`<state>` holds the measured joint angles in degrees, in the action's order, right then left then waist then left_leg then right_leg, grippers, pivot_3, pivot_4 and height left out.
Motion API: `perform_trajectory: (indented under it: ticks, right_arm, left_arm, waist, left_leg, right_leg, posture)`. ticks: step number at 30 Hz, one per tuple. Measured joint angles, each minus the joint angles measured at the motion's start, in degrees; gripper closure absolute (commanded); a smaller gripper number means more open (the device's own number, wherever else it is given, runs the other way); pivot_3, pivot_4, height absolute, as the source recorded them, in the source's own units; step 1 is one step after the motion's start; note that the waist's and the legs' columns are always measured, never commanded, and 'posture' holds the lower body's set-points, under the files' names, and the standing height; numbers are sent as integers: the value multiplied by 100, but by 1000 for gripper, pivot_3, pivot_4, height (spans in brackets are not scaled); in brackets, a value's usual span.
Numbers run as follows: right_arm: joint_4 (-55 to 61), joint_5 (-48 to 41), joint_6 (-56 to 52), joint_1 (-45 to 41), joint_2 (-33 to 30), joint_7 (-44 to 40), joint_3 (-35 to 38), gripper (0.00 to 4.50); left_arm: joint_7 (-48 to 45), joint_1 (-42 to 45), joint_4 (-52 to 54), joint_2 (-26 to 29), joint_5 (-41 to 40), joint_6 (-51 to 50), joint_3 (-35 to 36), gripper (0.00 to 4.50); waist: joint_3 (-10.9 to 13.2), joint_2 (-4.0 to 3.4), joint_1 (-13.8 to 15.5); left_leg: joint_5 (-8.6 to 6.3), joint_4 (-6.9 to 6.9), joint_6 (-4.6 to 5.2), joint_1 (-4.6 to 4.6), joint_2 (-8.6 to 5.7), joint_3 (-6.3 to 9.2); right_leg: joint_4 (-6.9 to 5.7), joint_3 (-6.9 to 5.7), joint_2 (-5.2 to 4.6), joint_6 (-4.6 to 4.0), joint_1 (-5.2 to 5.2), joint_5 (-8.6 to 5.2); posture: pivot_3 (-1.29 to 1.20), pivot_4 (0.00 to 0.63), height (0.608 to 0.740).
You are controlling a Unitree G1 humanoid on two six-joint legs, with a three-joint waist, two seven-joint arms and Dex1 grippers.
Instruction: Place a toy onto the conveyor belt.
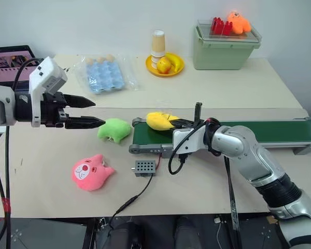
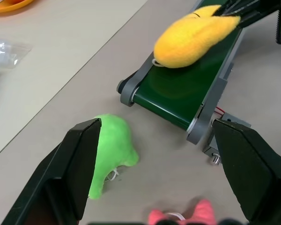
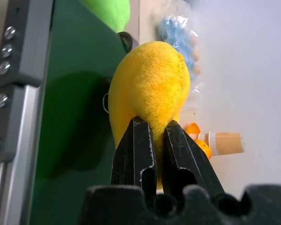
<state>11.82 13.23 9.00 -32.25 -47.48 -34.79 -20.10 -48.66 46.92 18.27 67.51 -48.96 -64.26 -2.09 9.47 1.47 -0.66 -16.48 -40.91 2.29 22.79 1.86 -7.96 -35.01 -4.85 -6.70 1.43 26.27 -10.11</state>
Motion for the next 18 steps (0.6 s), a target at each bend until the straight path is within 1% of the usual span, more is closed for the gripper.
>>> perform_trajectory:
  ticks: [5, 7, 8, 11, 13, 14, 18]
  right_arm:
    - [-52, 17, 53, 159, 172, -87, 75, 4500]
    - [-103, 13, 53, 176, 204, -165, 113, 3690]
    - [-116, 9, 53, 187, 205, -191, 145, 3513]
    - [-123, -9, 49, 261, 218, -288, 257, 2420]
    - [-123, -47, 38, 336, 251, -378, 318, 1800]
    - [-125, -47, 37, 374, 278, -395, 320, 1368]
    - [-131, -52, 25, 403, 345, -429, 338, 49]
  left_arm:
    - [-208, -107, 161, -42, 82, 22, 0, 485]
    - [-346, -161, 228, -42, 180, 104, 1, 444]
    - [-400, -191, 235, -41, 201, 165, 1, 444]
    - [-514, -213, 235, -41, 317, 233, 1, 444]
    - [-589, -213, 231, -41, 415, 290, 1, 444]
    - [-615, -213, 229, -44, 443, 298, 1, 444]
    - [-656, -196, 191, -174, 609, 395, 0, 444]
  waist:
    - [0, 0, 0]
    - [0, 0, -2]
    - [0, 0, -2]
    - [0, 0, -2]
    - [0, 0, -1]
    - [0, 0, -1]
    - [0, 0, -1]
  left_leg:
    - [0, -1, 1, 2, 0, 2]
    - [0, -1, 1, 0, 0, 2]
    - [0, -1, 1, -1, 0, 2]
    - [0, -1, 1, -1, 2, 2]
    - [-1, -1, 1, -1, 2, 2]
    - [-1, -1, 2, -1, 2, 2]
    - [-1, -4, 2, -1, 2, 2]
  right_leg:
    - [-3, -1, 1, -4, 0, 3]
    - [-3, 0, 1, -4, 0, 3]
    - [-3, 0, 1, -4, 0, 3]
    - [-2, 1, 4, -4, -1, 2]
    - [-3, 1, 4, -6, -2, 3]
    - [-3, 1, 4, -6, -1, 4]
    - [-3, 1, 4, -6, -2, 4]
  posture:
    - [0, 150, 734]
    - [0, 150, 734]
    - [0, 150, 734]
    - [0, 150, 734]
    - [0, 150, 734]
    - [0, 150, 734]
    - [0, 150, 734]
